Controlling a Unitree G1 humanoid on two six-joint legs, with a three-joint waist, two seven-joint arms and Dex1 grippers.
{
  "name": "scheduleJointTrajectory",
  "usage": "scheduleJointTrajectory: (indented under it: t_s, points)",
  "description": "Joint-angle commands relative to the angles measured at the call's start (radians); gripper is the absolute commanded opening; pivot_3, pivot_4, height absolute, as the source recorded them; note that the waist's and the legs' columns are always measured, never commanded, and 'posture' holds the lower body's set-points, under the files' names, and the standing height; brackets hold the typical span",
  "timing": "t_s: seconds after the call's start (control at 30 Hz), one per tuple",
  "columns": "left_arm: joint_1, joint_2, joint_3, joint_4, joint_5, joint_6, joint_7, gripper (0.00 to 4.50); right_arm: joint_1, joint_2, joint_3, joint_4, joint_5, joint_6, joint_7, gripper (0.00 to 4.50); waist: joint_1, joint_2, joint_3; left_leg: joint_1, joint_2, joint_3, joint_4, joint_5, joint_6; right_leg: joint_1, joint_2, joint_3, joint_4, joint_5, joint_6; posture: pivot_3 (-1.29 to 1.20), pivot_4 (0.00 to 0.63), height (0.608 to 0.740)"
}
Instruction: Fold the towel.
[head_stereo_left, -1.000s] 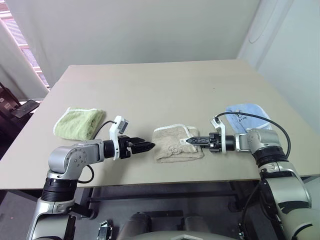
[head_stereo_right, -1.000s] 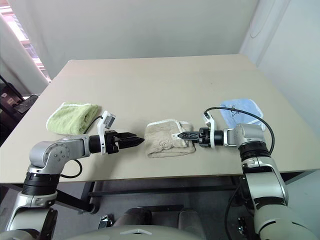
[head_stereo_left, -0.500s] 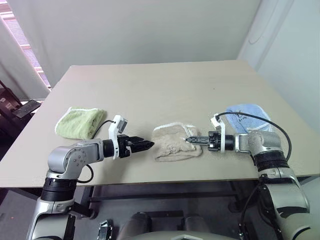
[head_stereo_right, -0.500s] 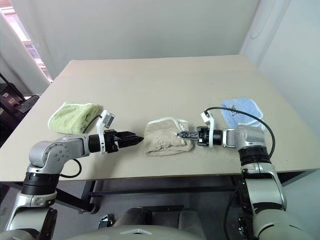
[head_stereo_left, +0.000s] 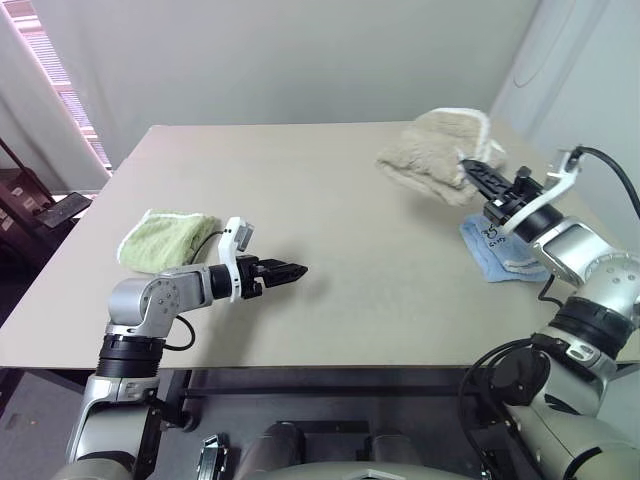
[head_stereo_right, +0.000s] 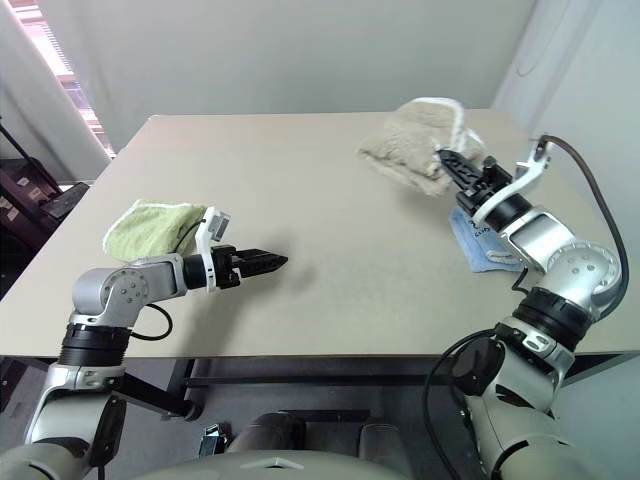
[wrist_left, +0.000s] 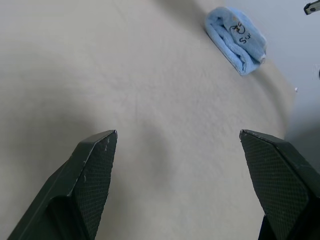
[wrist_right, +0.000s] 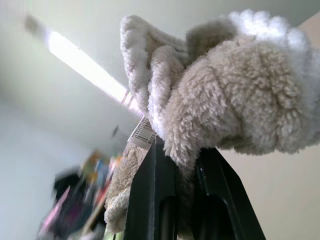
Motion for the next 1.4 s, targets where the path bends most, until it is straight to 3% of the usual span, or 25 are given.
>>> scheduleJointTrajectory:
  t_s: [0.03,0.33,0.47,0.63,0.87,1.27,1.4]
  points:
    - [-0.037,-0.006,0.0,0.011,0.004,-0.018,-0.023,4.17,0.062,0.045,-0.078,-0.132,0.071,-0.084,-0.129,0.01,0.001,0.0,0.0,0.0,0.0,0.0,0.0,0.0,0.0,0.0,0.0,0.0,0.0,0.0,0.0,0.0,0.0,0.74]
    - [-0.067,-0.034,-0.044,0.069,0.045,-0.038,-0.06,4.17,0.232,0.085,-0.169,-0.209,0.191,-0.254,-0.397,0.01,-0.005,0.004,0.001,0.0,0.0,0.001,-0.001,0.001,0.001,0.001,0.0,0.001,0.001,0.0,0.0,0.0,0.0,0.74]
    - [-0.078,-0.048,-0.052,0.086,0.057,-0.042,-0.068,4.17,0.279,0.076,-0.129,-0.21,0.23,-0.286,-0.419,0.01,-0.008,0.007,0.001,0.0,0.0,0.002,0.0,0.001,0.001,0.003,0.0,0.001,0.001,0.0,0.0,0.0,0.0,0.74]
    - [-0.087,-0.068,-0.06,0.104,0.07,-0.051,-0.071,4.17,0.304,0.088,-0.052,-0.104,0.146,-0.414,-0.401,0.01,-0.009,0.008,0.001,0.0,0.001,0.002,0.0,0.001,0.001,0.003,0.001,0.001,0.001,0.0,0.0,0.0,0.0,0.74]
    - [-0.074,-0.071,-0.048,0.094,0.071,-0.05,-0.067,4.17,0.305,0.064,-0.008,-0.008,0.15,-0.482,-0.395,0.01,-0.006,0.008,0.001,0.0,0.001,0.001,0.0,0.001,0.001,0.003,0.001,0.001,0.001,0.0,0.0,0.0,0.0,0.74]
    - [-0.053,-0.061,-0.011,0.076,0.063,-0.046,-0.047,4.17,0.327,0.007,0.029,-0.001,0.204,-0.455,-0.377,4.28,-0.005,0.008,0.001,0.0,0.001,0.001,0.0,0.001,0.001,0.003,0.001,0.001,0.001,0.0,0.0,0.0,0.0,0.74]
    - [-0.052,-0.056,-0.001,0.072,0.061,-0.042,-0.046,4.17,0.381,-0.015,0.001,-0.024,0.313,-0.39,-0.366,4.45,-0.002,0.008,0.001,0.0,0.001,0.001,0.0,0.001,0.001,0.004,0.001,0.001,0.0,0.0,0.0,0.0,0.0,0.74]
